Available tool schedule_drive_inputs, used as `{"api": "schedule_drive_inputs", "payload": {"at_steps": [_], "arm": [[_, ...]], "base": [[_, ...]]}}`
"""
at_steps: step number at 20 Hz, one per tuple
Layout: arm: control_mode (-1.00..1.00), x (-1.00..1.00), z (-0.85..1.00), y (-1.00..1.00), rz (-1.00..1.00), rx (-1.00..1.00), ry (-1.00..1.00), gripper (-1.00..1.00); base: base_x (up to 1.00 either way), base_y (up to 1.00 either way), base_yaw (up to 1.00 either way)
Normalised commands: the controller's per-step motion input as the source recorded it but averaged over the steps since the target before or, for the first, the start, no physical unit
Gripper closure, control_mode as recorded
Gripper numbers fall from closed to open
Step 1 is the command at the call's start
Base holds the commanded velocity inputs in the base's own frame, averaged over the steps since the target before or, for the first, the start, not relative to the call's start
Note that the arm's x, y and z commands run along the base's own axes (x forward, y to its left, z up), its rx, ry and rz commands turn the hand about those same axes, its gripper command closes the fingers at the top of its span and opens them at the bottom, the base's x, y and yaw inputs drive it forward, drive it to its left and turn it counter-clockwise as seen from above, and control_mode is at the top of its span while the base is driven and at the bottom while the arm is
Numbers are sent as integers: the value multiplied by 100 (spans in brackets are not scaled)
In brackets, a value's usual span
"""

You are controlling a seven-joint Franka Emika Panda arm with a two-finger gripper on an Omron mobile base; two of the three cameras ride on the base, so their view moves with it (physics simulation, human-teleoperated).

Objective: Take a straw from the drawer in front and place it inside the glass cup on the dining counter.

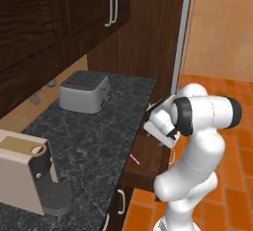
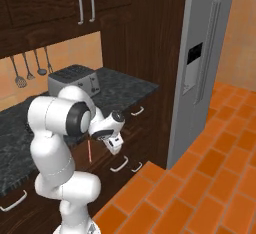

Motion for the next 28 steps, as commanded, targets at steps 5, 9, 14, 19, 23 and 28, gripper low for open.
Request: {"api": "schedule_drive_inputs", "payload": {"at_steps": [5, 9, 14, 19, 23, 28], "arm": [[-100, -50, -30, -79, 0, -6, 0, -100], [-100, -82, -14, -100, 0, -3, 0, -100], [-100, -71, -4, -100, 0, -5, 0, -100], [-100, -38, 40, -30, 1, -3, -2, -100], [-100, 0, 100, 70, 14, -7, -7, -100], [-100, 19, 31, 34, 22, -12, 9, -100]], "base": [[0, 0, 0], [0, 0, 0], [0, 0, 0], [0, 0, 0], [0, 0, 0], [0, 0, 0]]}}
